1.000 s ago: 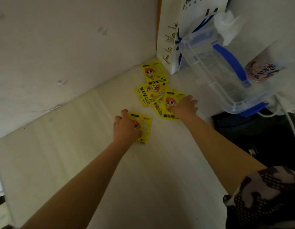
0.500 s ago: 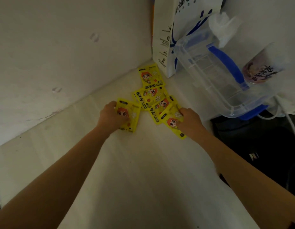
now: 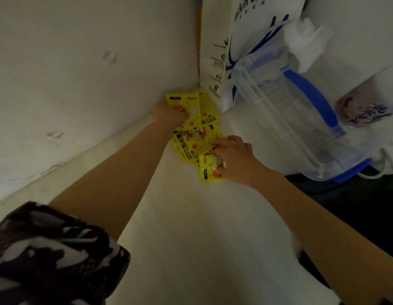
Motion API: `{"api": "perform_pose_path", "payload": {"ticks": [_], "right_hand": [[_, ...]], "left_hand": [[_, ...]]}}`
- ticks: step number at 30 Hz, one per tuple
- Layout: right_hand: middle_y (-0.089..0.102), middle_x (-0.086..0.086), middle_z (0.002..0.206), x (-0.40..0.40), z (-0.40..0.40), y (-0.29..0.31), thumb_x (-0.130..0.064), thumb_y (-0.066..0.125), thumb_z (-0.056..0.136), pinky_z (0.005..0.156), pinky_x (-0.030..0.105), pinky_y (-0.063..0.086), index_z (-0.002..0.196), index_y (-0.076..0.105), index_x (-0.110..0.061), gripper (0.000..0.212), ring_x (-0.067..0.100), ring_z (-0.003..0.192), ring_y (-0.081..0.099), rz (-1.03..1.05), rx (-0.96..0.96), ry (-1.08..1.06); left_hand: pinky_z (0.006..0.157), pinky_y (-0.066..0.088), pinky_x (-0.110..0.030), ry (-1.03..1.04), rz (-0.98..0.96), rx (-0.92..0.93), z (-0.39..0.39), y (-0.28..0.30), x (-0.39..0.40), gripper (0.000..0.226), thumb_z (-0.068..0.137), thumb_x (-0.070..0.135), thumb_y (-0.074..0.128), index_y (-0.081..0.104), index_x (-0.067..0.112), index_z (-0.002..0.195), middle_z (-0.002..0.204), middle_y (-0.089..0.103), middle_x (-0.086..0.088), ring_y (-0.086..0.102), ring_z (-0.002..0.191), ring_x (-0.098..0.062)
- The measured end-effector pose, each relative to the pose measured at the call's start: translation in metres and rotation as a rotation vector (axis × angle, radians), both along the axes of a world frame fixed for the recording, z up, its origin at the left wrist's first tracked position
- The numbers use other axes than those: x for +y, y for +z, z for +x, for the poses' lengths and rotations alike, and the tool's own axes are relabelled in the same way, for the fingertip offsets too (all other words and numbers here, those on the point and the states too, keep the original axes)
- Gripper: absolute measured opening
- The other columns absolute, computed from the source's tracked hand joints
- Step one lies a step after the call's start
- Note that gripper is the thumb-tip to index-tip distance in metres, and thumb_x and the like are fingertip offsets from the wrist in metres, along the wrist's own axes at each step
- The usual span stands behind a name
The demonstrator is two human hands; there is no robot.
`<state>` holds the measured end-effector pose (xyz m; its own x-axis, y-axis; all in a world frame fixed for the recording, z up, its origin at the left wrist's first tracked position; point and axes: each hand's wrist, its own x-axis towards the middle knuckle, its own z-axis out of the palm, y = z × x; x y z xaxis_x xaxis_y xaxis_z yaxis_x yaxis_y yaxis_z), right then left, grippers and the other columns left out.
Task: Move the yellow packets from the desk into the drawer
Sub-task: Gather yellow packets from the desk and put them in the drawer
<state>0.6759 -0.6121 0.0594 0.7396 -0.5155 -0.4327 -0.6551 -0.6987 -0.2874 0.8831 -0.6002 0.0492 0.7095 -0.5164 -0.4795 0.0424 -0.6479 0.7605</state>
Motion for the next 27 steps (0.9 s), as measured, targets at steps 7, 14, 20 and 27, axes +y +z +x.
{"api": "perform_pose_path", "payload": {"ticks": [7,14,20,27], "right_hand": [[0.035,0.002,0.137,0.005,-0.003,-0.01,-0.03,0.063,0.083,0.108,0.047,0.018,0.124,0.056,-0.024,0.042,0.025,0.137,0.021,-0.079,-0.05,0.005],[0.035,0.007,0.125,0.021,-0.008,-0.007,-0.031,0.063,0.085,0.106,0.049,0.025,0.129,0.051,-0.032,0.046,0.025,0.115,0.043,-0.073,-0.05,-0.036],[0.044,0.002,0.126,0.03,-0.023,-0.012,-0.033,0.057,0.09,0.101,0.044,0.027,0.13,0.05,-0.028,0.041,0.024,0.114,0.045,-0.064,-0.087,-0.09],[0.058,-0.006,0.096,0.025,-0.033,-0.002,-0.026,0.058,0.089,0.095,0.039,0.03,0.122,0.04,-0.031,0.038,0.02,0.092,0.057,0.087,-0.231,-0.206]], "left_hand": [[0.104,0.031,-0.037,-0.257,0.247,-0.333,-0.017,-0.01,-0.027,0.058,0.071,0.035,0.075,0.055,0.015,0.121,0.127,0.056,-0.007,0.043,0.128,-0.029],[0.105,0.037,-0.037,-0.168,0.293,-0.268,-0.027,-0.013,-0.039,0.05,0.077,0.026,0.069,0.051,0.012,0.122,0.128,0.054,-0.008,0.049,0.121,-0.027],[0.081,0.052,-0.032,-0.004,0.072,-0.08,-0.025,-0.009,-0.033,0.045,0.076,0.014,0.073,0.057,0.008,0.118,0.114,0.063,-0.007,0.061,0.099,-0.022],[0.076,0.057,-0.039,0.029,-0.198,0.076,-0.012,0.011,0.017,0.045,0.065,0.0,0.08,0.059,0.015,0.102,0.097,0.068,-0.004,0.067,0.088,-0.025]]}}
